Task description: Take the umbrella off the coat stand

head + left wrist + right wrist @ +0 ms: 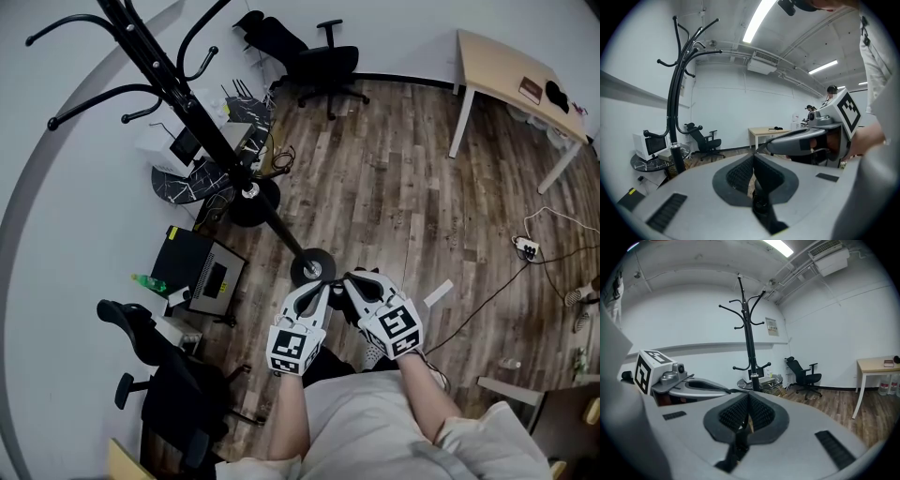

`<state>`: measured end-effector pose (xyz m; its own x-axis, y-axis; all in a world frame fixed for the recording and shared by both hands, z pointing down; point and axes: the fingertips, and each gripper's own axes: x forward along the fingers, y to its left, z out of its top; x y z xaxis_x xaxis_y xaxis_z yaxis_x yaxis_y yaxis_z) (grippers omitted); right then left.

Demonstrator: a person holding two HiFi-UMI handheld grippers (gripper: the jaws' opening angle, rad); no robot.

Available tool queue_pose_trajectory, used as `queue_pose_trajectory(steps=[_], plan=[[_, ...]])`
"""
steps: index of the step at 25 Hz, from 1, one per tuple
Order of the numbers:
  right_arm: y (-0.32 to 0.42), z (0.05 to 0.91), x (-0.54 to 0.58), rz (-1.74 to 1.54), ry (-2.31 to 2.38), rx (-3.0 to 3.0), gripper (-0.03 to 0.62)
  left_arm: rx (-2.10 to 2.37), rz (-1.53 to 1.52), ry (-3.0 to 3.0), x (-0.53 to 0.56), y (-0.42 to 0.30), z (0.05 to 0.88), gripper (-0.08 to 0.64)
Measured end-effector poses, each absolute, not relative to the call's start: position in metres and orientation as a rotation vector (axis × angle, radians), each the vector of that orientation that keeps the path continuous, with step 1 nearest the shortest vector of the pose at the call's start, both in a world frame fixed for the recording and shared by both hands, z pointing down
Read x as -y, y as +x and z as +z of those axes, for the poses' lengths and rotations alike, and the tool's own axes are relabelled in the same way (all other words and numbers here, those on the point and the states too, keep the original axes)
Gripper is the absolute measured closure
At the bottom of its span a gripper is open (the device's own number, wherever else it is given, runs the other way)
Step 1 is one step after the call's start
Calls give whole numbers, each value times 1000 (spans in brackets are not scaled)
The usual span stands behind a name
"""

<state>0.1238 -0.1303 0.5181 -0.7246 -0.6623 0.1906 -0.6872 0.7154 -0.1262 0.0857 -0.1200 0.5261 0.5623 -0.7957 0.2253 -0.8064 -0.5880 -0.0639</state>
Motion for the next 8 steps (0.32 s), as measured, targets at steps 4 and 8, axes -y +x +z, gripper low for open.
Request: queue_pose_trajectory(steps=[4,8], plan=[[122,518,127,280,1097,2779,583,1424,354,2724,118,81,525,537],[119,516,123,266,1090,2778,583,1461,358,2717,117,76,522,537]])
